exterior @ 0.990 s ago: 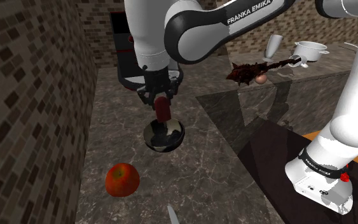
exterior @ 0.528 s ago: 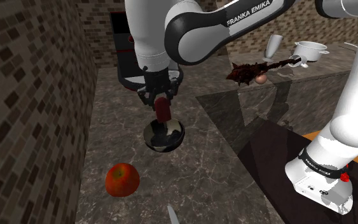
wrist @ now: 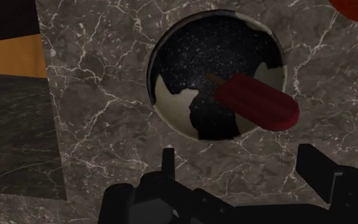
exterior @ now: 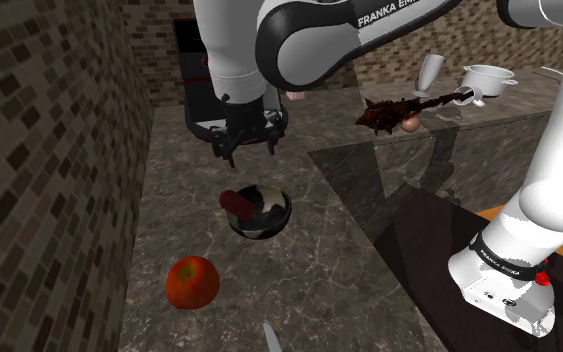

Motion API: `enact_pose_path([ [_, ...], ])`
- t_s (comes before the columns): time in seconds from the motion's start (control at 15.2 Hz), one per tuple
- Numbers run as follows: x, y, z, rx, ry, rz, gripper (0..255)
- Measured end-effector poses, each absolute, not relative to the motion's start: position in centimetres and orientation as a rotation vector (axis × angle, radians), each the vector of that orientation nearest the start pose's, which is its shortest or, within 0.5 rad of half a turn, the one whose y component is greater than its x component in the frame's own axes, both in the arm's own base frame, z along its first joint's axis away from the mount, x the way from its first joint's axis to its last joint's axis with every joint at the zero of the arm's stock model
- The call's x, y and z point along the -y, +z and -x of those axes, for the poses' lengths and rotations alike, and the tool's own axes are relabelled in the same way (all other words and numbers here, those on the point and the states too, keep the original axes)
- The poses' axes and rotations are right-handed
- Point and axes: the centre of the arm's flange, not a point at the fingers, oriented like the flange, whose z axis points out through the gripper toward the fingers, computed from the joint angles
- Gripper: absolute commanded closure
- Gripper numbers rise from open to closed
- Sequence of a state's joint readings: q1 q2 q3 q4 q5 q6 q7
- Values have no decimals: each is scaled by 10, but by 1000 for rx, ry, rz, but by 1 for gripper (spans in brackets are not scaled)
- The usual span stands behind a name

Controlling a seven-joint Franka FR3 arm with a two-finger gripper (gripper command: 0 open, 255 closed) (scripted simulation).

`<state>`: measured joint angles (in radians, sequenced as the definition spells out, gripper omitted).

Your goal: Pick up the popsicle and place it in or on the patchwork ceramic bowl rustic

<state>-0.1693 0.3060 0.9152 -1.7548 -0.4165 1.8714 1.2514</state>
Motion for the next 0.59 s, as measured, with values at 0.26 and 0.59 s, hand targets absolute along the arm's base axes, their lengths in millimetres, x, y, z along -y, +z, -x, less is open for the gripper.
enact_pose_path([
  [0.26,-364,476,-493,-622,-158,3208,0],
  [0.59,-364,478,-493,-622,-157,3209,0],
])
